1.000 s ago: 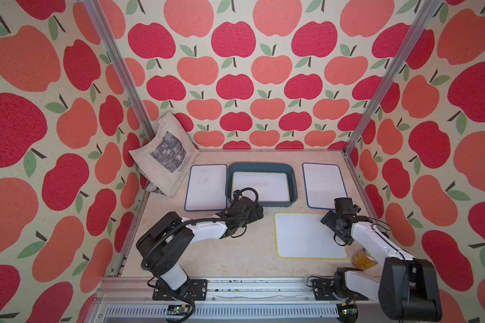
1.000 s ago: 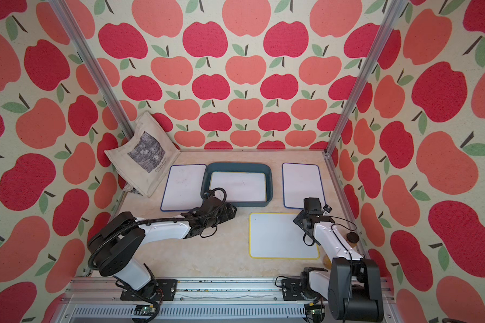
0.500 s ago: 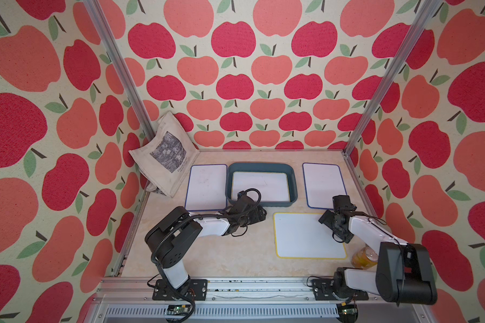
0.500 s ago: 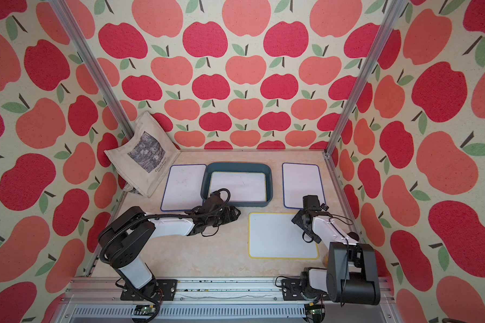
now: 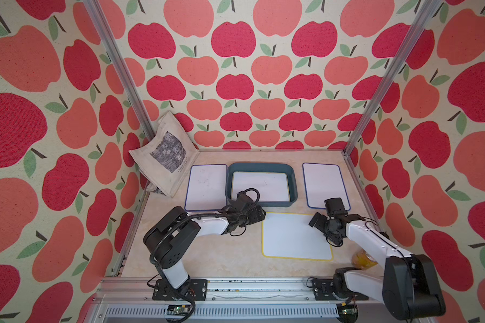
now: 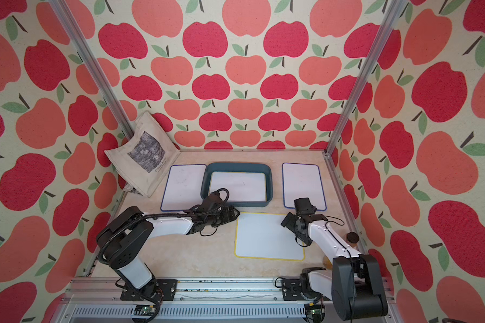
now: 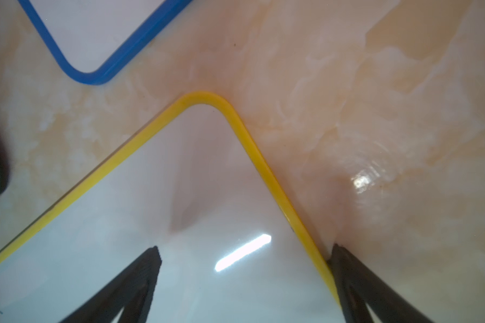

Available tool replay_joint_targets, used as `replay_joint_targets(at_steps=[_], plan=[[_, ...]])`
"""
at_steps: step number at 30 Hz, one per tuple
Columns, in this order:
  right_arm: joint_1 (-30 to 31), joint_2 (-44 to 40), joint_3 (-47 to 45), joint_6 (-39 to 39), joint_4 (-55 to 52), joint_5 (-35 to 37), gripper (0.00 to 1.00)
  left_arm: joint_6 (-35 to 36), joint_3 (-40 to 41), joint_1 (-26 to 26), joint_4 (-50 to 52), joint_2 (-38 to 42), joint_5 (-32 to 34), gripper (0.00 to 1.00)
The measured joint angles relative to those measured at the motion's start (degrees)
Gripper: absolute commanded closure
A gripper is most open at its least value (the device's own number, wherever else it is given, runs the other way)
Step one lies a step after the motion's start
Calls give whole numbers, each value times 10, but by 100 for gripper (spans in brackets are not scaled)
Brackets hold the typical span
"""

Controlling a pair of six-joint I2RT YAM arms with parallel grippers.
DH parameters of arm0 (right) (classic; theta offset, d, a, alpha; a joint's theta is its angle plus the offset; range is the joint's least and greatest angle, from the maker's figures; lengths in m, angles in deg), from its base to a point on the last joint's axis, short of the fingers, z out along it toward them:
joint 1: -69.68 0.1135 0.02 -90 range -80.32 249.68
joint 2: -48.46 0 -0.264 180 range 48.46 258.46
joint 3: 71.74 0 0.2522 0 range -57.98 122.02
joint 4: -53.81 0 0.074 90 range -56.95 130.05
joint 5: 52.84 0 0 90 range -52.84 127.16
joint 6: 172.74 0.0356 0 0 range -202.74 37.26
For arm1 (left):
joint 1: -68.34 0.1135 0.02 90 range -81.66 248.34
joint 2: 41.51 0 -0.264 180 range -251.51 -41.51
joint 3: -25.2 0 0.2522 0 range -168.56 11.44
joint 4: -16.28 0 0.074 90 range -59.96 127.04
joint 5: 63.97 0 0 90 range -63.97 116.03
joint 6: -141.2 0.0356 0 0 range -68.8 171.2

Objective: Put the whiteboard into the storage box
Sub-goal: Move the whiteboard to the center of the board.

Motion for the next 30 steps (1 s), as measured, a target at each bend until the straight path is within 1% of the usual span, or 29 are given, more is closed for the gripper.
replay_joint_targets(at_steps=[5,10,19,25,30], plan=[[35,-16,-8,24,-2,-16,1,-4,0,7,37,14,-6,14],[82,-15,-9,44,2,-14,1,-6,8,19,55,28,-19,14],[156,23,14,74,19,-2,1,-4,35,55,68,55,-67,15],[174,31,23,78,18,-6,1,19,37,64,125,78,-67,14],[176,29,42,65,-16,1,1,49,37,64,197,104,-54,14]])
